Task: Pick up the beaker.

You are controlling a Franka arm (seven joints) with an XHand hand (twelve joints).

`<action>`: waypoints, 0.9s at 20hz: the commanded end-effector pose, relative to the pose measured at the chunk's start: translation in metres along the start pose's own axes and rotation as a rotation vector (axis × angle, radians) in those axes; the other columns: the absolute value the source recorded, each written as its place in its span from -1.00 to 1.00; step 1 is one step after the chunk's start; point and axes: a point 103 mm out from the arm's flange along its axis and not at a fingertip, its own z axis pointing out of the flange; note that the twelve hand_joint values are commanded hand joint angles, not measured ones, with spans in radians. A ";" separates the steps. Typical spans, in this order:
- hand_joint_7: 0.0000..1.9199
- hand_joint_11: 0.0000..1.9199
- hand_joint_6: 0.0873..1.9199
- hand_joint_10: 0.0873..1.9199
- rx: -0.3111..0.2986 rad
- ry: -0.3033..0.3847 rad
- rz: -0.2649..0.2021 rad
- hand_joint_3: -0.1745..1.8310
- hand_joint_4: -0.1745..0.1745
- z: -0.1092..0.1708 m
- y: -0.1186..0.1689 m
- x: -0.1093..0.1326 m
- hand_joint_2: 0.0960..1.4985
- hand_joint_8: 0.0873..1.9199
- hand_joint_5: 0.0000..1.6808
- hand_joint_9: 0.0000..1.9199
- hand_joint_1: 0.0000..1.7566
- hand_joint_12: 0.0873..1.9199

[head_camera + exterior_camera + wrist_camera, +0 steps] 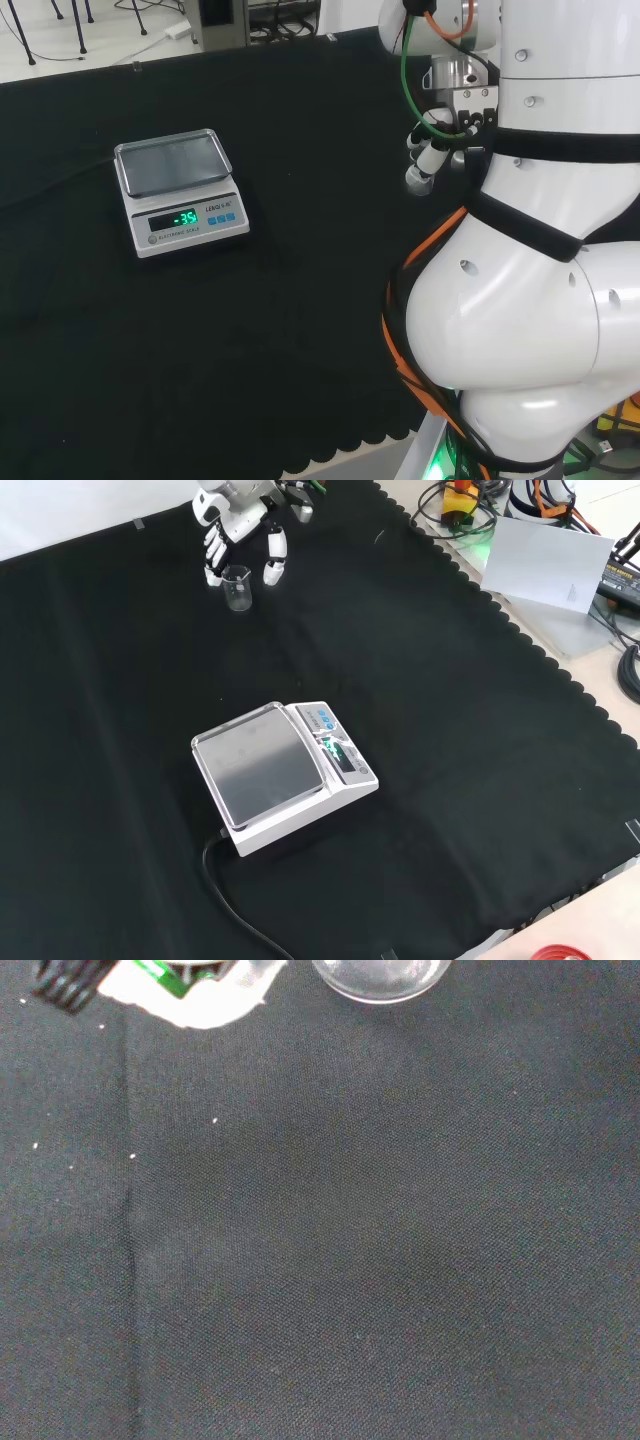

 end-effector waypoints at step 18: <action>-0.57 -0.35 -0.22 -0.38 -0.070 -0.029 -0.012 -0.13 -0.38 0.002 0.022 0.019 -0.05 -0.36 -0.30 -0.10 0.23 0.23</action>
